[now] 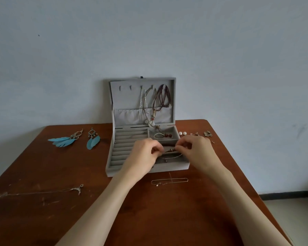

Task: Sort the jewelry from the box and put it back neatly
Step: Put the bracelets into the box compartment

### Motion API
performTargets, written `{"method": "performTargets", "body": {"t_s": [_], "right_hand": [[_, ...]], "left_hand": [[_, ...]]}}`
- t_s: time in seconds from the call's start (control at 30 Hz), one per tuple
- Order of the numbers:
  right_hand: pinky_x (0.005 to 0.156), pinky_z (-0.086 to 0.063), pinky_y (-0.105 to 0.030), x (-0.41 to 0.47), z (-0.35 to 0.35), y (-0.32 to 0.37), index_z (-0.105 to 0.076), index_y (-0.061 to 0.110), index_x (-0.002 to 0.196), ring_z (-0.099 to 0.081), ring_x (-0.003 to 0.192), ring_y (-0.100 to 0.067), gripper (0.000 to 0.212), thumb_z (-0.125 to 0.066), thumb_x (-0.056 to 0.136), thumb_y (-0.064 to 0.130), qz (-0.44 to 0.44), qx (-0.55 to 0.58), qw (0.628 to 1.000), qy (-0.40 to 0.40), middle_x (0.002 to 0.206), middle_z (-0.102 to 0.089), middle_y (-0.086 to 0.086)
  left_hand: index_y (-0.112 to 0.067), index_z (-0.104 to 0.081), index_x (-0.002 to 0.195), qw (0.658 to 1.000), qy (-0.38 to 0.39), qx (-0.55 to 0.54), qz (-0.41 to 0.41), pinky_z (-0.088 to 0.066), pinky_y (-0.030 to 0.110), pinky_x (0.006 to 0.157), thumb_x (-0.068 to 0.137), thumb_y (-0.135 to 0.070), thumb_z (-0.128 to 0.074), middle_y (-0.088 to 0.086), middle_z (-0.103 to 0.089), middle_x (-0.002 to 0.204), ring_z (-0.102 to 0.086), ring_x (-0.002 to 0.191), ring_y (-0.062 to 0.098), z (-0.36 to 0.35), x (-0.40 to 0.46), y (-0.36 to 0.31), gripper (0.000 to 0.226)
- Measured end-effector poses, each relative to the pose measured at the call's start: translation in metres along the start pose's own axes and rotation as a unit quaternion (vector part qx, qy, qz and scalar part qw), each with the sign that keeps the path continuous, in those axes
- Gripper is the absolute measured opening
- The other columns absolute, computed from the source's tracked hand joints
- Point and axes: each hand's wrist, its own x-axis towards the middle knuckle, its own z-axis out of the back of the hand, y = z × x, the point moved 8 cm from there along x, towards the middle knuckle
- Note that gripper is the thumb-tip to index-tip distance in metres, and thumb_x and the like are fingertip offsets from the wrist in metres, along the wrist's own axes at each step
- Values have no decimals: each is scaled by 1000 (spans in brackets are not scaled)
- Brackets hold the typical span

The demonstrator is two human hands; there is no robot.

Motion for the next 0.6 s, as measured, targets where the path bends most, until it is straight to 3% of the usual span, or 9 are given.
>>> {"method": "performTargets", "body": {"t_s": [0.1, 0.27, 0.37, 0.47, 0.6], "right_hand": [[72, -35, -19, -2, -8, -2, -72, 20, 89, -48, 82, -8, 9, -65, 85, 25, 22, -56, 997, 40, 79, -64, 7], [85, -40, -30, -2, -14, 5, -72, 20, 90, -38, 86, -11, 13, -63, 86, 28, 75, -133, 987, 54, 86, -65, 4], [87, -37, -26, -1, -14, 6, -74, 20, 94, -40, 94, -14, 16, -63, 86, 28, 81, -155, 984, 40, 96, -60, 0], [80, -30, -20, 2, -7, 6, -72, 19, 94, -36, 92, -10, 16, -64, 85, 29, 56, -131, 990, 0, 90, -48, 4], [84, -38, -27, 4, -13, 2, -70, 24, 103, -43, 100, -19, 20, -64, 85, 30, 27, -171, 984, 36, 97, -47, 2]], "left_hand": [[-21, -74, 94, 998, 40, 41, -9, -38, 16, 79, 84, -16, -65, -5, -66, 96, -52, 88, 6, -4, 0, -1, 14], [-33, -70, 103, 991, 81, 111, 8, -35, 20, 80, 87, -27, -61, -3, -49, 102, -48, 88, 10, -5, -2, 4, 19], [-32, -70, 103, 990, 88, 113, 9, -37, 23, 79, 88, -31, -60, -2, -47, 98, -50, 91, 13, -4, -2, 1, 19], [-26, -70, 100, 995, 40, 94, 5, -32, 20, 73, 87, -30, -61, -8, -48, 89, -48, 89, 10, 2, 3, -1, 16], [-19, -71, 99, 993, 32, 117, 10, -30, 20, 73, 84, -30, -66, -4, -50, 94, -38, 90, 9, 1, 7, 4, 20]]}}
